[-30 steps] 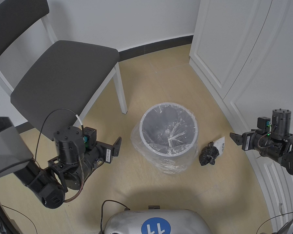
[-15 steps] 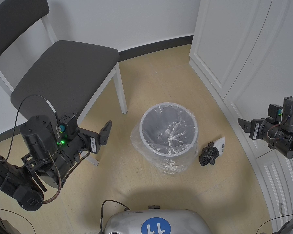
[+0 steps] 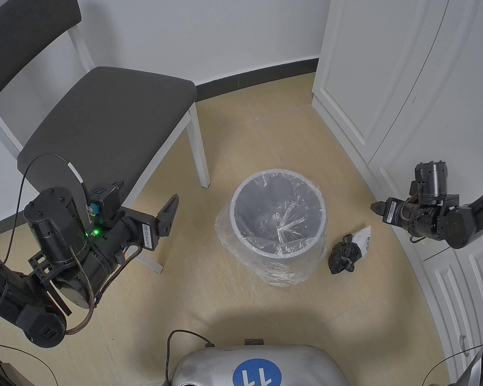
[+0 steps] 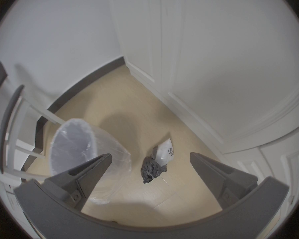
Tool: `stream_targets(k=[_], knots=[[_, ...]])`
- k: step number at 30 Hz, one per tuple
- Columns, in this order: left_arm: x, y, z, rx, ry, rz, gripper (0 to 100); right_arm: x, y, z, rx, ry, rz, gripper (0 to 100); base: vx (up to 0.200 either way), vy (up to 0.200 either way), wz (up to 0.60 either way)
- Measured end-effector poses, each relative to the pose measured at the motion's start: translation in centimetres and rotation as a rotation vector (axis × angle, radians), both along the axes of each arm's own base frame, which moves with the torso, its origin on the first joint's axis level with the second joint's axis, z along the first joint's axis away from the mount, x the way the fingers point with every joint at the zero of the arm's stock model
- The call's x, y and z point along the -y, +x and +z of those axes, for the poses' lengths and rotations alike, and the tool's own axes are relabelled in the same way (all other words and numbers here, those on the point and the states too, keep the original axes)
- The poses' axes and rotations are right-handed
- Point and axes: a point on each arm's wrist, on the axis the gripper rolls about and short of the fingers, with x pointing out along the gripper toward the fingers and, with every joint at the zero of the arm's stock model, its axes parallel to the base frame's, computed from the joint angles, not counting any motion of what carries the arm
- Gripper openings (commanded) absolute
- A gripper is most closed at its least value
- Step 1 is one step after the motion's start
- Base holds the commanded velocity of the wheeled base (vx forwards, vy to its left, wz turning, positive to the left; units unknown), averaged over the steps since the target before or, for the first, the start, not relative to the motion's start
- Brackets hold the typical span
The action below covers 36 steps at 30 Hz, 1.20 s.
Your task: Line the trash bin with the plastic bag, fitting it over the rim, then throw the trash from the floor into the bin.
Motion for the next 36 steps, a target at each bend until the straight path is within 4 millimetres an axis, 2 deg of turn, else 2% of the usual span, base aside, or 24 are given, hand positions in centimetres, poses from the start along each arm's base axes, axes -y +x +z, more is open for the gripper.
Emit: stream_targets(k=[5, 13, 19, 26, 30, 36], knots=[[-0.1, 0.0, -0.1, -0.001, 0.004, 0.0, 100, 1.2, 3.9, -4.6, -0.07, 0.084, -0.048, 100, 0.0, 0.0, 0.0], [-0.4, 0.2, -0.1, 0.002, 0.015, 0.013, 100, 1.8, 7.8, -10.1, -0.145, 0.192, -0.053, 100, 0.0, 0.0, 0.0], [-0.9, 0.7, -0.2, 0.008, 0.037, 0.037, 100, 1.3, 10.6, -12.3, -0.128, 0.234, -0.066, 100, 0.0, 0.0, 0.0], [-1.1, 0.7, -0.4, 0.027, 0.05, 0.048, 100, -0.7, 13.4, -14.2, -0.101, 0.261, -0.043, 100, 0.0, 0.0, 0.0], [-1.2, 0.7, -0.7, 0.019, 0.061, 0.049, 100, -1.9, 14.2, -16.0, -0.146, 0.249, -0.038, 100, 0.0, 0.0, 0.0], [-1.0, 0.7, -1.4, -0.004, 0.076, 0.047, 100, -2.7, 15.1, -17.9, -0.181, 0.226, -0.051, 100, 0.0, 0.0, 0.0]])
